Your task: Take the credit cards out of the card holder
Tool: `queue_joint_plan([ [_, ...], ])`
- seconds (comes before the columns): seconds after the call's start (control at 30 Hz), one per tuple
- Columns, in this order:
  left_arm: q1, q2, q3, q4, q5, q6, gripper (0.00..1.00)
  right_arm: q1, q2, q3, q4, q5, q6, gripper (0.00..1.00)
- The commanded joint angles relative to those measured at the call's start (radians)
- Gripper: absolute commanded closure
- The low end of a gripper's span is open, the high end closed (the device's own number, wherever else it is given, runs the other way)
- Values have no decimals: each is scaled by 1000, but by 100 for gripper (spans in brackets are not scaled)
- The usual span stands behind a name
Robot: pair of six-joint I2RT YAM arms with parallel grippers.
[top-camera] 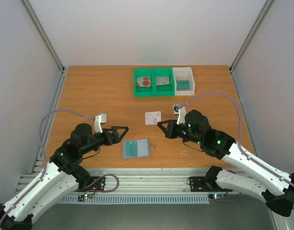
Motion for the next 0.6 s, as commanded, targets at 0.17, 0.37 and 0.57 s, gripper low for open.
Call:
queue_joint_plan([
  [0.17, 2, 166, 1, 15, 58, 77, 1, -191, 121, 107, -134, -91, -195, 99],
  [0.37, 6, 162, 19, 4, 42, 104, 1, -371, 198, 84, -60, -282, -164, 99],
  [0.57, 18, 222, 53, -30, 46, 127, 1, -492, 314, 102, -11, -427, -145, 99],
])
